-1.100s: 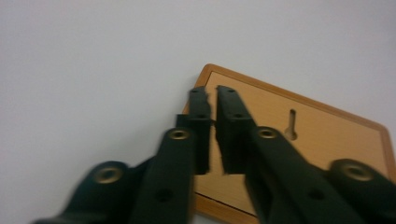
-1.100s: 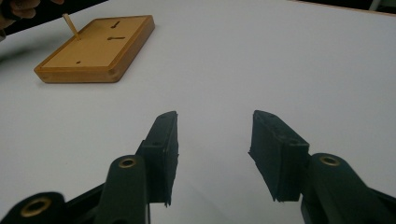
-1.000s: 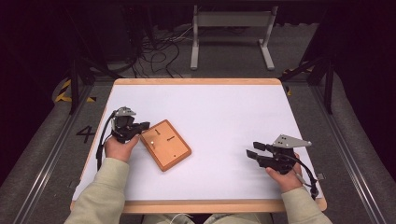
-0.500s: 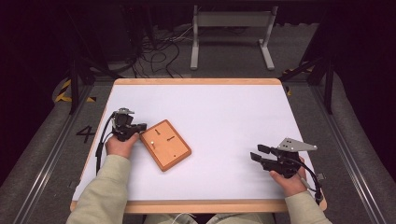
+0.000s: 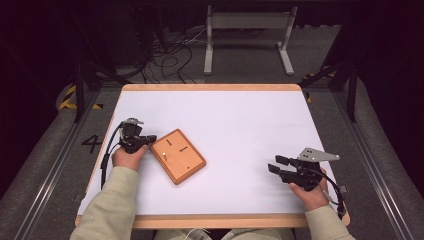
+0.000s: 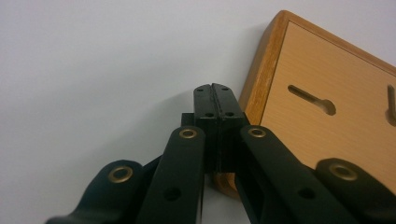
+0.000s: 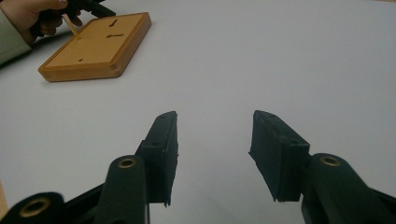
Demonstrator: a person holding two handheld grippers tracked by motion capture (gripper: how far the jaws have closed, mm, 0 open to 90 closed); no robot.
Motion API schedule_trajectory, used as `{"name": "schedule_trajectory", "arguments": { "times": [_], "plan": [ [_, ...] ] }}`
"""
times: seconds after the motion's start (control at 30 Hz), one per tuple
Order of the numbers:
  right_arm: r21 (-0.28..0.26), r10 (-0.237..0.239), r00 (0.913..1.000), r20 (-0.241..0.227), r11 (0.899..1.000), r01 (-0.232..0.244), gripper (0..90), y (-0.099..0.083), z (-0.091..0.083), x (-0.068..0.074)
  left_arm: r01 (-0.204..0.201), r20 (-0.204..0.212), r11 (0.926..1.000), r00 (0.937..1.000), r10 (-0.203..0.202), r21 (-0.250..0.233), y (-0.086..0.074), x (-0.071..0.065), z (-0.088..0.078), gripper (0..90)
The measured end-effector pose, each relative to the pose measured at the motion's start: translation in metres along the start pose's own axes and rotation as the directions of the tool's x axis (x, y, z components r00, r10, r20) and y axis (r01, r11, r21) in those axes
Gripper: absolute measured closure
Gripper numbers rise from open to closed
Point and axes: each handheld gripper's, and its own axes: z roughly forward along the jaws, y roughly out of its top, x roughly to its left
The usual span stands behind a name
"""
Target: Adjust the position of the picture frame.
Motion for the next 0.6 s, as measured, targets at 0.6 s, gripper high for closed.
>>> {"name": "schedule_trajectory", "arguments": {
  "times": [0.6],
  "plan": [
    [0.008, -0.009, 0.9992, -0.038, 1.000, 0.010, 52.1, 0.004, 0.007, 0.003, -0.067, 0.100, 0.9922, 0.9933, 0.057, 0.105, -0.022, -0.028, -0.015, 90.0]
  ]
}}
